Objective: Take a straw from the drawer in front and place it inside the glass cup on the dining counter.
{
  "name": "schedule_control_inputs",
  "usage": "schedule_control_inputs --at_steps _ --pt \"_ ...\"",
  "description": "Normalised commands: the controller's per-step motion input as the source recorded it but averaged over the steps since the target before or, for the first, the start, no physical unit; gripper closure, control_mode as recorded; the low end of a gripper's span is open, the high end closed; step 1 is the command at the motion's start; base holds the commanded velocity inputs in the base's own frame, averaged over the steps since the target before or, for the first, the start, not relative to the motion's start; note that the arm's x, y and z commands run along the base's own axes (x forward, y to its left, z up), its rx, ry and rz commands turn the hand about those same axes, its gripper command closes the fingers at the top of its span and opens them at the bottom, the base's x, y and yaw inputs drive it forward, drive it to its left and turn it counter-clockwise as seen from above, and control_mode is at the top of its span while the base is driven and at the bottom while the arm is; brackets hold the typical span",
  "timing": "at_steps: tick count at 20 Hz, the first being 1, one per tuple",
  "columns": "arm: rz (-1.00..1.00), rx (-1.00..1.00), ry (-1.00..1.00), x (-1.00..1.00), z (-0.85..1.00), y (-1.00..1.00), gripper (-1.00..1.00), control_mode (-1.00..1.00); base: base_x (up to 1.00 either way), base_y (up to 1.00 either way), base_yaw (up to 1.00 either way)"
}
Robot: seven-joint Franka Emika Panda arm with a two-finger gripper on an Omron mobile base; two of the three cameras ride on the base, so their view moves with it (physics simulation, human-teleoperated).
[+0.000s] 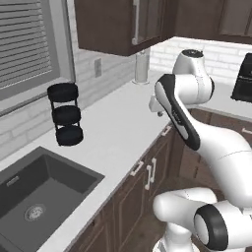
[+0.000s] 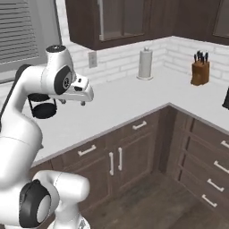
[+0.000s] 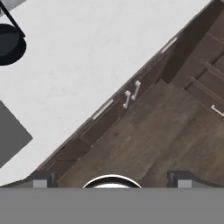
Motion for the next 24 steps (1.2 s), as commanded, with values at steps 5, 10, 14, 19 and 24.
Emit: schedule_control_inputs --at_steps 5,10,14,19,24 --pt "0.0 0.0 0.0 0.0 0.0 0.0 -1.0 1.0 0.0 0.8 -0.52" --pt "0.0 0.0 0.0 0.0 0.0 0.0 -1.0 1.0 0.0 0.68 -0.54" --pt "0.0 0.0 0.0 0.0 0.0 0.0 -1.0 1.0 -0.04 0.68 -0.49" --pt "-0.36 0.29 0.01 -0.09 0.04 0.17 -1.0 -1.0 0.0 0.0 0.0" --pt "-0.18 0.35 0.05 0.0 0.0 -0.46 -1.0 -1.0 0.0 0.0 0.0"
